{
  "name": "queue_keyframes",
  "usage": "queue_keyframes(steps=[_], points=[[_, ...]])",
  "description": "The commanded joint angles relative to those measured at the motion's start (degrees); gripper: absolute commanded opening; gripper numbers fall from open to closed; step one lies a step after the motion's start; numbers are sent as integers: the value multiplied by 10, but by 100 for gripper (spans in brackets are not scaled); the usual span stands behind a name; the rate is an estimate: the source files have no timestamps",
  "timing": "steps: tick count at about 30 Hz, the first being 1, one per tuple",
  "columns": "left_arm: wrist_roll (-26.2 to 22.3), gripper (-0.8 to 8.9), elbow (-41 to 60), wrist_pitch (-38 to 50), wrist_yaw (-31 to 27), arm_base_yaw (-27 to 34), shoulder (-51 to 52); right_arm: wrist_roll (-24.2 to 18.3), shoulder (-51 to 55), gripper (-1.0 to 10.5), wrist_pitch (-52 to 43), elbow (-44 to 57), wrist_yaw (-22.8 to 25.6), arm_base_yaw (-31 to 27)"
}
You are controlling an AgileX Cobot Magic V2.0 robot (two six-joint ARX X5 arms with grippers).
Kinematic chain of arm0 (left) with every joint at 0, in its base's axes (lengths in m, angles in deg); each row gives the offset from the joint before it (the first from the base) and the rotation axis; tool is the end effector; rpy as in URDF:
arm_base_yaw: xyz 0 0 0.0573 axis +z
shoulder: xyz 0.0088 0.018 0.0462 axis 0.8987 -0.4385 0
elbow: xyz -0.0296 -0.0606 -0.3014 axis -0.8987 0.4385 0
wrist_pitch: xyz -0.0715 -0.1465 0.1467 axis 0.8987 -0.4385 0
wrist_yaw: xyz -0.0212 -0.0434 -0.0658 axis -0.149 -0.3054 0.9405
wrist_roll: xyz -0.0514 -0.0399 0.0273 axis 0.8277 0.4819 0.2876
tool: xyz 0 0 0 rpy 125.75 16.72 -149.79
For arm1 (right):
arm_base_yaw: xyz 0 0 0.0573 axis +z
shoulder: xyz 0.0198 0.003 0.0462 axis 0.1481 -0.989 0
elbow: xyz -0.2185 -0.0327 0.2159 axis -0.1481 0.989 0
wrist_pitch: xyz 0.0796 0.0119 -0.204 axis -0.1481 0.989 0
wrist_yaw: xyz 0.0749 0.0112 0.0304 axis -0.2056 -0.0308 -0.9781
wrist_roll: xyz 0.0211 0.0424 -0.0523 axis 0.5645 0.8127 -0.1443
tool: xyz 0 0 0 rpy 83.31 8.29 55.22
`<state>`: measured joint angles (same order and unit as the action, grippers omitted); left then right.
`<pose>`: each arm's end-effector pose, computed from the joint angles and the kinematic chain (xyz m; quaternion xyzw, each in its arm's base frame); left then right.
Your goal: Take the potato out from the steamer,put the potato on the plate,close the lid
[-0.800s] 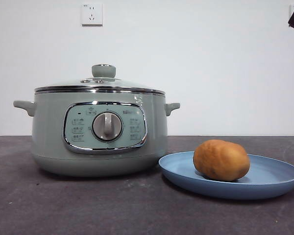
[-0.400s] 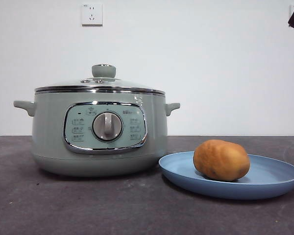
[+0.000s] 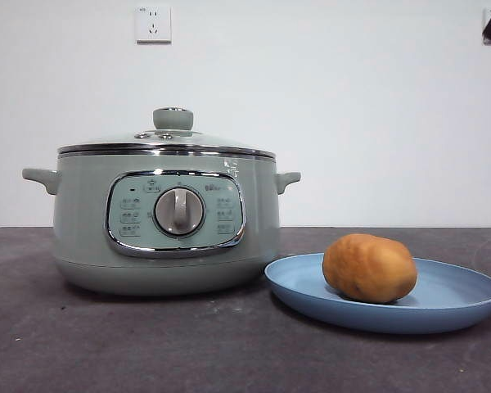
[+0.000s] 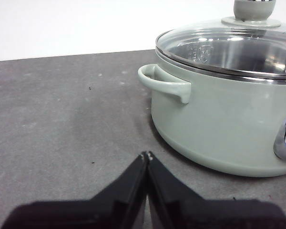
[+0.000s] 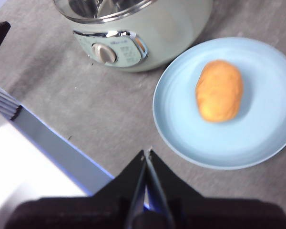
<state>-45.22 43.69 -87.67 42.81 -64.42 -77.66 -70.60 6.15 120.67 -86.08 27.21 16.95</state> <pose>0.0404 -0.0102 0.1486 0.0090 0.0779 -0.0974 0.9922 0.0542 0.0451 0.3058 0.0105 0.3573 0.3418 0.8692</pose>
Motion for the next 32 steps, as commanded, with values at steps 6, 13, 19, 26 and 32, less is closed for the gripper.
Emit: queue_keyframes(steps=[6,13,19,26,32], points=[[4,-4,9,0,-1,2,2,-41,117,0,-121,48,9,-132],[4,-4,9,0,-1,2,2,-33,241,0,-283,205,12,-227],[4,-4,9,0,-1,2,2,-5,314,0,-381,328,57,-235],[4,-4,9,0,-1,2,2,9,355,0,-404,408,103,-234],[4,-4,9,0,-1,2,2,27,375,0,-403,449,103,-224]])
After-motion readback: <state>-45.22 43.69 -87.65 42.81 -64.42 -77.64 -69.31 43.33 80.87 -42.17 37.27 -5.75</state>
